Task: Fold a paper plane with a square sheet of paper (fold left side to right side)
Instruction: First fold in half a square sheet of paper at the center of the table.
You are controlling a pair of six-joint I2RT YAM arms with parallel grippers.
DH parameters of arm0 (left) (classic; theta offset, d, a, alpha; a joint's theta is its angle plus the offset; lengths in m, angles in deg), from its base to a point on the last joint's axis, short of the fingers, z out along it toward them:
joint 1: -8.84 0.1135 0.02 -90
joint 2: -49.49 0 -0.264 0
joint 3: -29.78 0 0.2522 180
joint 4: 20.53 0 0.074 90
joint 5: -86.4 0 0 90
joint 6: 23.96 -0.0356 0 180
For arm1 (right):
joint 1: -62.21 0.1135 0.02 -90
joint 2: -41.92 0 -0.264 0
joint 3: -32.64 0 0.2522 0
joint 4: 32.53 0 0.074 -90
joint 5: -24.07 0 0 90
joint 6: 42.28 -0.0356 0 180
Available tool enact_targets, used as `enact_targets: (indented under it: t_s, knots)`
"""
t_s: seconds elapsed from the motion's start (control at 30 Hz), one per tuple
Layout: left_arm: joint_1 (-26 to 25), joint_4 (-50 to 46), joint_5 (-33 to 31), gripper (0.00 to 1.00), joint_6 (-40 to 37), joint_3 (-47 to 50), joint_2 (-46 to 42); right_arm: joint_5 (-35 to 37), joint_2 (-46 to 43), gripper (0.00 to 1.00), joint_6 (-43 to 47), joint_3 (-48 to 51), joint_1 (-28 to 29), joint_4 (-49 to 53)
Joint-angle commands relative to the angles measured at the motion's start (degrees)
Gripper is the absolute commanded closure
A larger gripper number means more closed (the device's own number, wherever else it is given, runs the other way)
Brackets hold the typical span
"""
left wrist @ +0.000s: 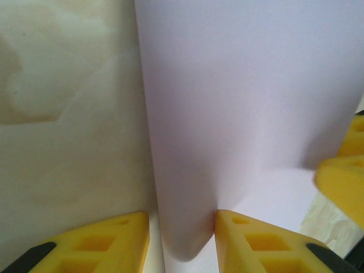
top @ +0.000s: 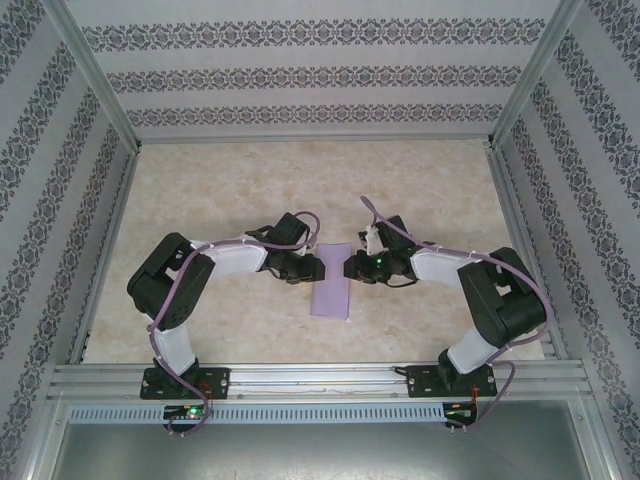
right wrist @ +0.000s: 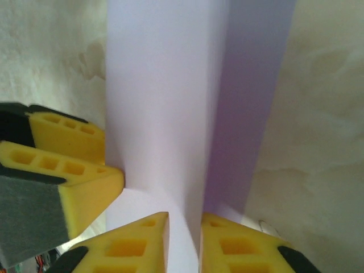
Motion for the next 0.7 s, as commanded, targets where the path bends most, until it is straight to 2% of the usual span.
enact_targets:
  t_s: [0.0, 0.2, 0.4, 0.67]
  knots:
    - [-2.78, -0.37, -1.92, 0.63, -0.76, -0.35, 4.73, 3.59, -3.8, 0.76, 2.13, 0.5, -1.66, 3.92]
    - [-3.15, -1.21, -2.96, 0.63, -0.41, -1.13, 6.18, 9.44, -9.76, 0.69, 6.38, 1.34, -4.83, 11.46]
    - [-3.31, -1.65, -3.81, 0.63, 0.0, -1.42, 7.06, 10.09, -13.48, 0.66, 7.25, 3.22, -7.6, 12.65]
    - [-3.41, -3.76, -5.06, 0.63, -1.15, -2.1, 6.94, 9.72, -13.35, 0.66, 7.56, 3.58, -8.35, 12.66]
